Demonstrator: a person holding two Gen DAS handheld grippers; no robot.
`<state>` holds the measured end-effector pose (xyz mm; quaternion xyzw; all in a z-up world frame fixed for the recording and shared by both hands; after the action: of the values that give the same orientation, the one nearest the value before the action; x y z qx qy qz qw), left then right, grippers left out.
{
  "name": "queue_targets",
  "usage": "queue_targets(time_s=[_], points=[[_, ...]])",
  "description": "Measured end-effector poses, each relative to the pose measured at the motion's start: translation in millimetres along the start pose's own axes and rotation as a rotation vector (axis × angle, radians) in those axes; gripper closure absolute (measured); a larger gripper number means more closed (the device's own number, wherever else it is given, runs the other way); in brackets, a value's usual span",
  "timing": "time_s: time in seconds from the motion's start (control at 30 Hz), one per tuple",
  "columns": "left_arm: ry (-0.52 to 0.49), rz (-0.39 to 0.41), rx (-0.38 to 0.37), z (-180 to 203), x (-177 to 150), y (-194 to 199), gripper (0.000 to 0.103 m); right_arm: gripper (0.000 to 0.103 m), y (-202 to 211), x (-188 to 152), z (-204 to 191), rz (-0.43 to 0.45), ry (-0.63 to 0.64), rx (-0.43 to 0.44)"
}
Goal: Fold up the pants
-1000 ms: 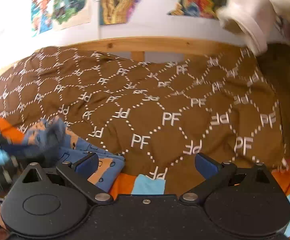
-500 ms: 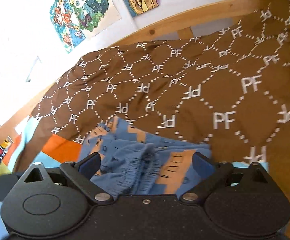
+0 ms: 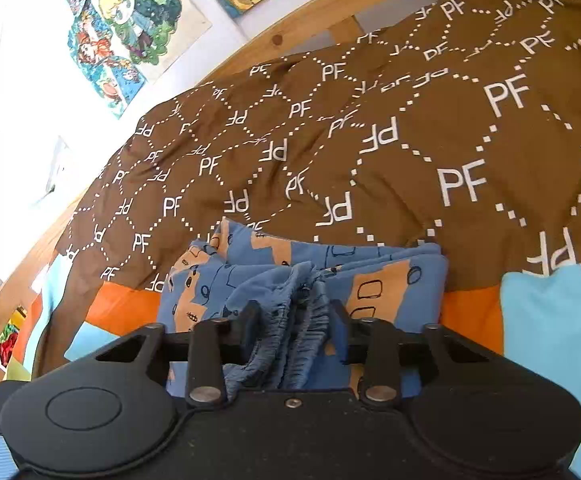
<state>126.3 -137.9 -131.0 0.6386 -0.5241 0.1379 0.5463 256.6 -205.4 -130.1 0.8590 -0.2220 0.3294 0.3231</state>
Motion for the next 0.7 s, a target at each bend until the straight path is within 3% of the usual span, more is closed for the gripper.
queue_targets(time_s=[0.07, 0.2, 0.43, 0.63, 0.7], points=[[0.014, 0.008, -0.004, -2.9, 3.0, 3.9, 0.098, 0.089, 2.7, 1.1, -0.2, 0.010, -0.008, -0.001], [0.052, 0.043, -0.023, -8.2, 13.7, 17.2, 0.098, 0.093, 14.0, 10.0, -7.0, 0.045, -0.006, 0.012], [0.044, 0.102, -0.112, 10.4, 32.2, 30.5, 0.098, 0.093, 53.4, 21.7, -3.5, 0.066, 0.007, -0.045], [0.012, 0.046, -0.171, 35.7, 20.5, 9.8, 0.098, 0.092, 57.7, 11.1, 22.4, -0.016, 0.004, -0.121], [0.023, 0.011, -0.182, 36.6, 13.2, 2.1, 0.095, 0.083, 51.9, 4.6, 29.0, -0.049, 0.010, -0.141]])
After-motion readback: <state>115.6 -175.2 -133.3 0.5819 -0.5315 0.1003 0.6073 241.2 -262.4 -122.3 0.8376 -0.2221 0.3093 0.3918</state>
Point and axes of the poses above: each gripper's, at about its wrist camera, not at the fingertips, and y roughly against the way its jaws point, z to its right, x to its top, the point moved 9 cm from there along -y, roughly the way its jaws point
